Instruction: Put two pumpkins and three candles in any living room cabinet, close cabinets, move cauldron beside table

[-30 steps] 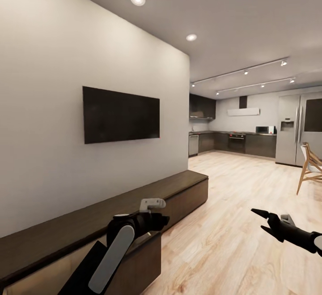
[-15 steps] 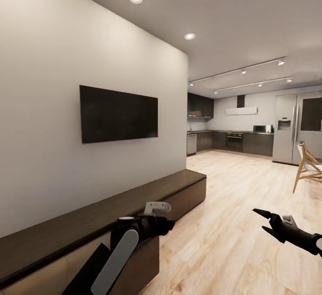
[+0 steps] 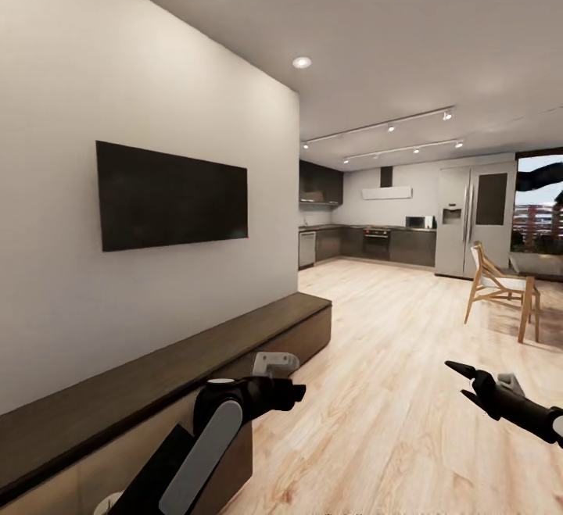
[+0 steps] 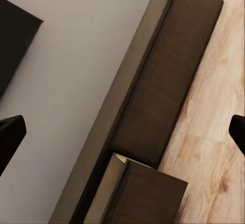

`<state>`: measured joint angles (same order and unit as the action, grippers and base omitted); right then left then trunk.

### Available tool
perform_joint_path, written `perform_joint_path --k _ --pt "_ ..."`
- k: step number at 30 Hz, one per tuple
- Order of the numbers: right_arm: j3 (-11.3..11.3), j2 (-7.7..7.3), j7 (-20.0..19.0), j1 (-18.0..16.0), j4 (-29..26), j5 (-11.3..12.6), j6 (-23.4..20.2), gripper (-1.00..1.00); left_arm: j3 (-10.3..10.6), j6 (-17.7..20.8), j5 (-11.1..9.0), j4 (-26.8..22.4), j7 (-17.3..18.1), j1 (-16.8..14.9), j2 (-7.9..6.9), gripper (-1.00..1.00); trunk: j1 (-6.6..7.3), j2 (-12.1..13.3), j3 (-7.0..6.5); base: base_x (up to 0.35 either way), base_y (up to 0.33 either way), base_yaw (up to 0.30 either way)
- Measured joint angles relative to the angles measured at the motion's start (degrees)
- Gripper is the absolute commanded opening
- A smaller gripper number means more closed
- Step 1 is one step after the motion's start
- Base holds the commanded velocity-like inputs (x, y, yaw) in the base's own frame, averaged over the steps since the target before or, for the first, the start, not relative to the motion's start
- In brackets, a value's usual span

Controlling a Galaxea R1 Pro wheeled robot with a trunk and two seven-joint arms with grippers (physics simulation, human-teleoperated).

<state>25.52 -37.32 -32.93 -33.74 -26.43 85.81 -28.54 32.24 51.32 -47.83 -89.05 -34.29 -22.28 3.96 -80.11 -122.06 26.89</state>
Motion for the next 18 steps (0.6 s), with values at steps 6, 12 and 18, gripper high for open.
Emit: perform_joint_path --k 6,12,18 --pt "0.0 0.02 -0.5 0.0 0.0 0.1 0.1 1.0 0.0 0.0 0.0 0.0 0.0 0.0 -0.01 1.0 0.0 0.0 0.12 0.0 0.0 -0.116" --pt "0.0 0.0 -1.4 0.0 0.0 0.1 0.1 1.0 0.3 0.0 0.0 0.0 0.0 0.0 0.0 1.0 0.0 0.0 0.13 0.0 0.0 -0.209" --pt "0.0 0.0 -1.5 0.0 0.1 0.1 0.0 1.0 0.7 0.0 0.0 0.0 0.0 0.0 0.0 1.0 0.0 0.0 0.13 0.0 0.0 -0.282"
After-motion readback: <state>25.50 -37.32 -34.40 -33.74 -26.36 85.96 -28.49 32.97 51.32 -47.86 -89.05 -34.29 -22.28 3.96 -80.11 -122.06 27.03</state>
